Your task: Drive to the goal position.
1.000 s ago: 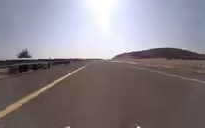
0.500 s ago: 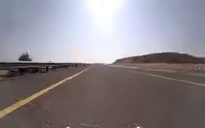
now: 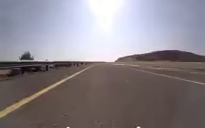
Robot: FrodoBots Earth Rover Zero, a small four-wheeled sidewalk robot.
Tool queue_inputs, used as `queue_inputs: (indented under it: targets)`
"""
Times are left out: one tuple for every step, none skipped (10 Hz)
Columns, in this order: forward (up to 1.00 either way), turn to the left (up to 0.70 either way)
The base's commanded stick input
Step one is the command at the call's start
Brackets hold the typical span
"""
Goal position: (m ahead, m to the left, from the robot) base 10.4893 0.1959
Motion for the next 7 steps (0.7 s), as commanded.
queue_inputs:
  targets:
    - [0.7,0.0]
    - [0.7,0.0]
    - [0.7,0.0]
    - [0.7,0.0]
    - [0.7,0.0]
    - [0.7,0.0]
    - [0.7,0.0]
